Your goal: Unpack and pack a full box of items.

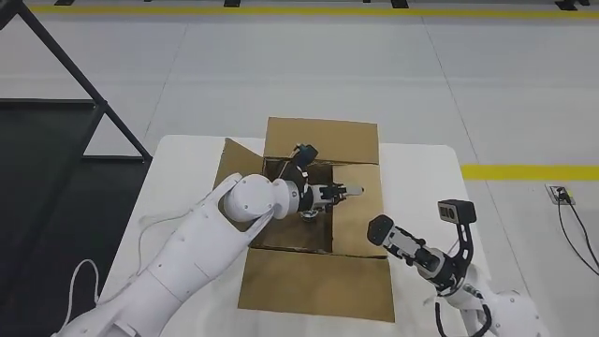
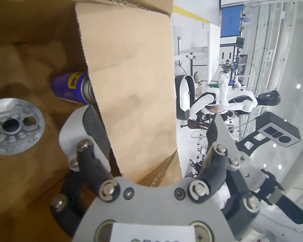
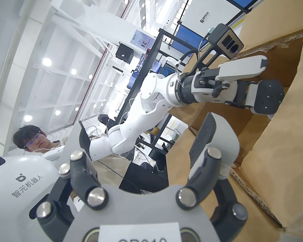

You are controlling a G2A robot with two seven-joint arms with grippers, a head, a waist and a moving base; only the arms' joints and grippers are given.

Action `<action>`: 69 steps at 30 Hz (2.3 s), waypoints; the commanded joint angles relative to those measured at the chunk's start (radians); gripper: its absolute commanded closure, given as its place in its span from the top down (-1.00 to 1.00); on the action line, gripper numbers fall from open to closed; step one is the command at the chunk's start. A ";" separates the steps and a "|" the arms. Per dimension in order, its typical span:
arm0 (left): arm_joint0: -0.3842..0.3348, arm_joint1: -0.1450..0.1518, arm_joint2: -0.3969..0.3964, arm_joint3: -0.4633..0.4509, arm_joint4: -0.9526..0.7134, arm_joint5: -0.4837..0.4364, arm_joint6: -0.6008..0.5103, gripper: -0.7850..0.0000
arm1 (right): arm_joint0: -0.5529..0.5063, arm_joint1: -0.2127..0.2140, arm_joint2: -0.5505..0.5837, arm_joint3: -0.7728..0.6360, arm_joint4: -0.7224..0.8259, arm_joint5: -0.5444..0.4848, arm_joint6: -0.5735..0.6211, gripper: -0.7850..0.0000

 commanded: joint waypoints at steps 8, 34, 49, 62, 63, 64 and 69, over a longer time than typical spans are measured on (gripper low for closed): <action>0.012 -0.017 -0.010 0.031 0.020 -0.015 -0.014 1.00 | -0.012 0.009 0.005 -0.016 0.006 -0.011 -0.018 1.00; 0.119 0.008 -0.180 -0.131 0.074 -0.112 -0.007 1.00 | 0.017 0.028 -0.046 -0.046 -0.029 0.007 -0.030 1.00; 0.109 -0.015 -0.187 -0.267 0.103 -0.064 0.050 1.00 | -0.014 0.046 -0.064 -0.093 -0.116 0.022 0.009 1.00; 0.027 -0.081 -0.099 -0.234 0.109 -0.038 0.092 1.00 | -0.017 0.046 -0.122 -0.109 -0.263 0.046 -0.135 1.00; 0.025 -0.084 -0.097 -0.230 0.109 -0.041 0.089 1.00 | -0.019 0.046 -0.123 -0.108 -0.270 0.049 -0.156 1.00; 0.024 -0.087 -0.097 -0.228 0.109 -0.043 0.088 1.00 | -0.021 0.045 -0.123 -0.109 -0.271 0.049 -0.169 1.00; 0.031 -0.087 -0.122 -0.224 0.118 -0.052 0.078 1.00 | -0.059 0.049 -0.088 -0.122 -0.282 0.037 -0.234 1.00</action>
